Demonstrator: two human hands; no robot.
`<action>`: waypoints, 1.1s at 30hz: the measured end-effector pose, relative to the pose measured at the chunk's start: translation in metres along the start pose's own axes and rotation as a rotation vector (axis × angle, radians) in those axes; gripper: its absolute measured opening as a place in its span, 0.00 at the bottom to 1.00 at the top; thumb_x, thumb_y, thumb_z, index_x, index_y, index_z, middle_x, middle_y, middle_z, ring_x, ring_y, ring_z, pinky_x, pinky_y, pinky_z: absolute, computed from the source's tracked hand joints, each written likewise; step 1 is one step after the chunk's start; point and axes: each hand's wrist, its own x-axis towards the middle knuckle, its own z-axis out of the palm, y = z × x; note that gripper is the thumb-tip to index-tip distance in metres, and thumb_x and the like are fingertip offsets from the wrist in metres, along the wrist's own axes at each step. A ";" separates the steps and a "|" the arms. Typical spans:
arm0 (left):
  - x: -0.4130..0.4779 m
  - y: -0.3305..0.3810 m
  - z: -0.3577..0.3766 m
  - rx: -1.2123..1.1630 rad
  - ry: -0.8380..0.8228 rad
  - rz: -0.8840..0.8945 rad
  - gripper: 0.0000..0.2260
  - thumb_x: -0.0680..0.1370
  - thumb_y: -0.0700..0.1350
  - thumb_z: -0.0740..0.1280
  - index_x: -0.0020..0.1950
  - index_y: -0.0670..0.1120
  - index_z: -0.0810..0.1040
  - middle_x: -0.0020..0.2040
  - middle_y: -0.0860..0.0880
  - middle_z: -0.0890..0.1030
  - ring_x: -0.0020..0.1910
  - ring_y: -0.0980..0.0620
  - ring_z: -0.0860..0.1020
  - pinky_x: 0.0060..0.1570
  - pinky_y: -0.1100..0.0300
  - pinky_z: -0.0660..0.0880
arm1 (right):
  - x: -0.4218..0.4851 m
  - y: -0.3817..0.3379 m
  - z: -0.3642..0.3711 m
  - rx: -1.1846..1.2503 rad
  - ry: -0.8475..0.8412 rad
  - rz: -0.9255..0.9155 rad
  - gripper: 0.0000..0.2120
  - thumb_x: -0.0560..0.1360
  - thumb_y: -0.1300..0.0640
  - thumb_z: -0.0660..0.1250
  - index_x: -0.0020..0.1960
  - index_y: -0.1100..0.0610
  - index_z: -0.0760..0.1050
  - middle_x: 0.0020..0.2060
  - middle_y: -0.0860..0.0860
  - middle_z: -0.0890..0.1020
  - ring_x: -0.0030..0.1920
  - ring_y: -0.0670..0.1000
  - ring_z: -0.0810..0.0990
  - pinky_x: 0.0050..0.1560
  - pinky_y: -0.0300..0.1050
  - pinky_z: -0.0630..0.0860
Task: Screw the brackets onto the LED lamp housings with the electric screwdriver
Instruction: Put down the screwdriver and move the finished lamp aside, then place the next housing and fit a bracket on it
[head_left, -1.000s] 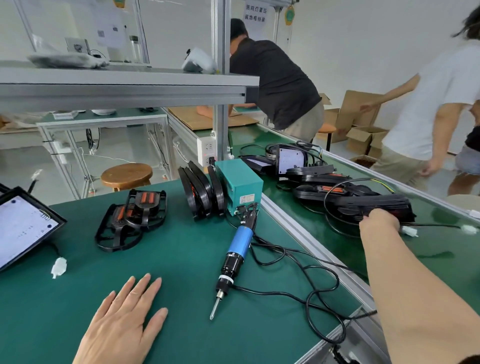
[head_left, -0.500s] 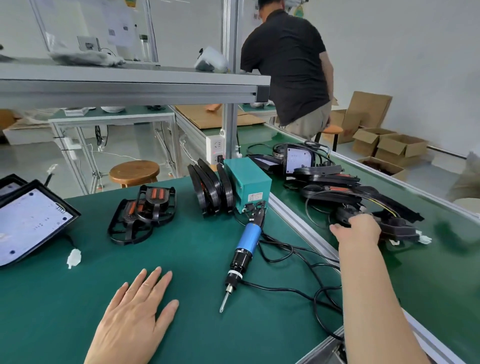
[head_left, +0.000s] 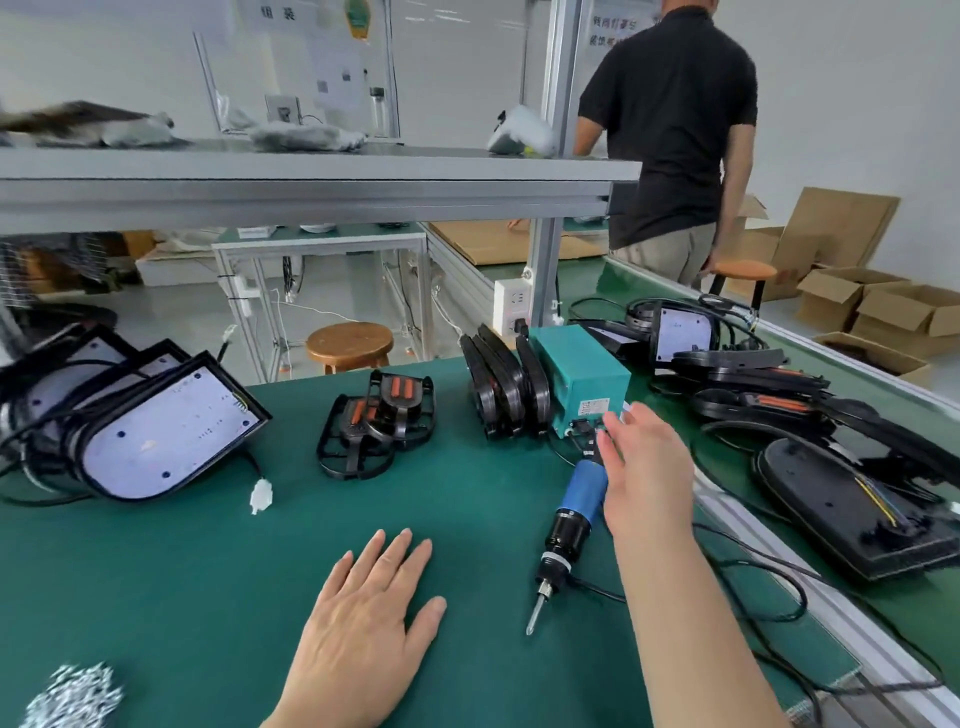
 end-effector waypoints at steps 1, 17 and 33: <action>0.000 -0.001 0.001 -0.016 0.009 -0.001 0.28 0.81 0.67 0.44 0.81 0.63 0.47 0.82 0.62 0.45 0.80 0.60 0.39 0.76 0.59 0.34 | -0.006 -0.002 0.019 0.075 -0.084 0.001 0.07 0.82 0.71 0.60 0.55 0.62 0.71 0.42 0.48 0.72 0.40 0.32 0.78 0.43 0.26 0.69; 0.008 -0.013 0.000 -0.335 0.173 -0.124 0.29 0.82 0.37 0.53 0.82 0.50 0.50 0.82 0.56 0.50 0.80 0.60 0.46 0.64 0.79 0.36 | -0.043 0.091 0.178 -0.940 -0.403 -0.730 0.17 0.78 0.57 0.70 0.66 0.50 0.79 0.66 0.48 0.79 0.69 0.57 0.71 0.68 0.58 0.67; -0.002 -0.019 -0.004 -0.481 0.208 -0.152 0.22 0.82 0.38 0.56 0.76 0.48 0.66 0.79 0.56 0.58 0.79 0.61 0.54 0.67 0.80 0.48 | -0.034 0.101 0.165 -1.198 -0.398 -0.673 0.11 0.76 0.46 0.72 0.49 0.53 0.80 0.58 0.49 0.76 0.54 0.57 0.75 0.54 0.52 0.69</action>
